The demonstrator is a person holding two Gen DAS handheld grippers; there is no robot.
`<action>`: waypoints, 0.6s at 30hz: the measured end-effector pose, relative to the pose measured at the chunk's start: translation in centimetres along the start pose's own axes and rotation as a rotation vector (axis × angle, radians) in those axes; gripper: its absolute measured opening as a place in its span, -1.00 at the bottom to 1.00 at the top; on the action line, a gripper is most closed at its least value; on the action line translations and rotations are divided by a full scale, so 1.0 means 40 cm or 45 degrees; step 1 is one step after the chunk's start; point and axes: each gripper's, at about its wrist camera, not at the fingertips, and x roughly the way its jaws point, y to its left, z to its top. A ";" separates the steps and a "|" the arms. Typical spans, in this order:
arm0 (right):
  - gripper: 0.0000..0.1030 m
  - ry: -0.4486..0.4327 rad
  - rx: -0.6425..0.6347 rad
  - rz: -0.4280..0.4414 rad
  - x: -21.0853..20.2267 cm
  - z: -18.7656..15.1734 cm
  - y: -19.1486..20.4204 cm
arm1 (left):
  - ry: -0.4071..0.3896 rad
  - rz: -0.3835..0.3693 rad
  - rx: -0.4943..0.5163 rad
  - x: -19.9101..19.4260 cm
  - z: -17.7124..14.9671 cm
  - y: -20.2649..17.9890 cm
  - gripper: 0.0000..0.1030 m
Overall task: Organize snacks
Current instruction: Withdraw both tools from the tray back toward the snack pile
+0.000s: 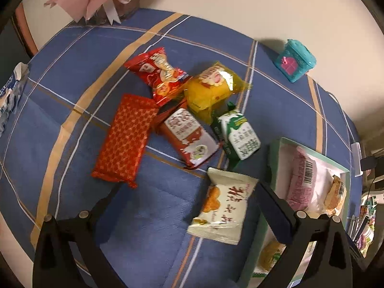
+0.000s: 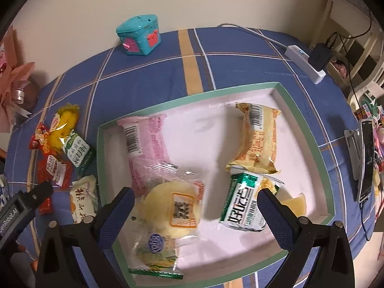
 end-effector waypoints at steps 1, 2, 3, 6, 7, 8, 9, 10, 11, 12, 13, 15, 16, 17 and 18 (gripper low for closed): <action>1.00 -0.002 -0.004 0.002 0.000 -0.001 0.005 | 0.002 0.004 -0.006 -0.002 0.002 0.008 1.00; 1.00 -0.008 -0.011 0.005 -0.003 -0.001 0.013 | 0.000 0.007 -0.016 -0.004 0.006 0.019 1.00; 1.00 -0.015 -0.021 0.009 -0.007 -0.002 0.025 | -0.003 0.009 -0.026 -0.007 0.009 0.029 1.00; 1.00 -0.030 -0.035 0.085 -0.017 -0.003 0.061 | -0.019 0.036 -0.054 -0.019 0.022 0.069 1.00; 1.00 -0.035 -0.043 0.103 -0.019 -0.003 0.070 | -0.029 0.055 -0.066 -0.025 0.026 0.085 1.00; 1.00 -0.046 -0.057 0.121 -0.024 -0.005 0.085 | -0.037 0.074 -0.076 -0.029 0.031 0.101 1.00; 1.00 -0.061 -0.077 0.128 -0.031 -0.007 0.105 | -0.043 0.086 -0.085 -0.032 0.034 0.113 1.00; 1.00 -0.072 -0.092 0.133 -0.036 -0.009 0.120 | -0.048 0.094 -0.099 -0.038 0.037 0.135 1.00; 1.00 -0.082 -0.111 0.143 -0.041 -0.012 0.137 | -0.052 0.094 -0.114 -0.041 0.038 0.151 1.00; 1.00 -0.087 -0.131 0.164 -0.046 -0.015 0.155 | -0.057 0.090 -0.130 -0.045 0.041 0.167 1.00; 1.00 -0.088 -0.147 0.193 -0.049 -0.019 0.173 | -0.062 0.088 -0.148 -0.050 0.045 0.185 1.00; 1.00 -0.086 -0.168 0.233 -0.053 -0.026 0.201 | -0.076 0.092 -0.171 -0.062 0.052 0.214 1.00; 1.00 -0.085 -0.177 0.247 -0.053 -0.029 0.215 | -0.085 0.095 -0.183 -0.069 0.056 0.230 1.00; 1.00 -0.087 -0.195 0.264 -0.055 -0.033 0.233 | -0.093 0.096 -0.192 -0.076 0.057 0.243 1.00; 1.00 -0.089 -0.207 0.271 -0.057 -0.038 0.247 | -0.100 0.096 -0.201 -0.083 0.060 0.255 1.00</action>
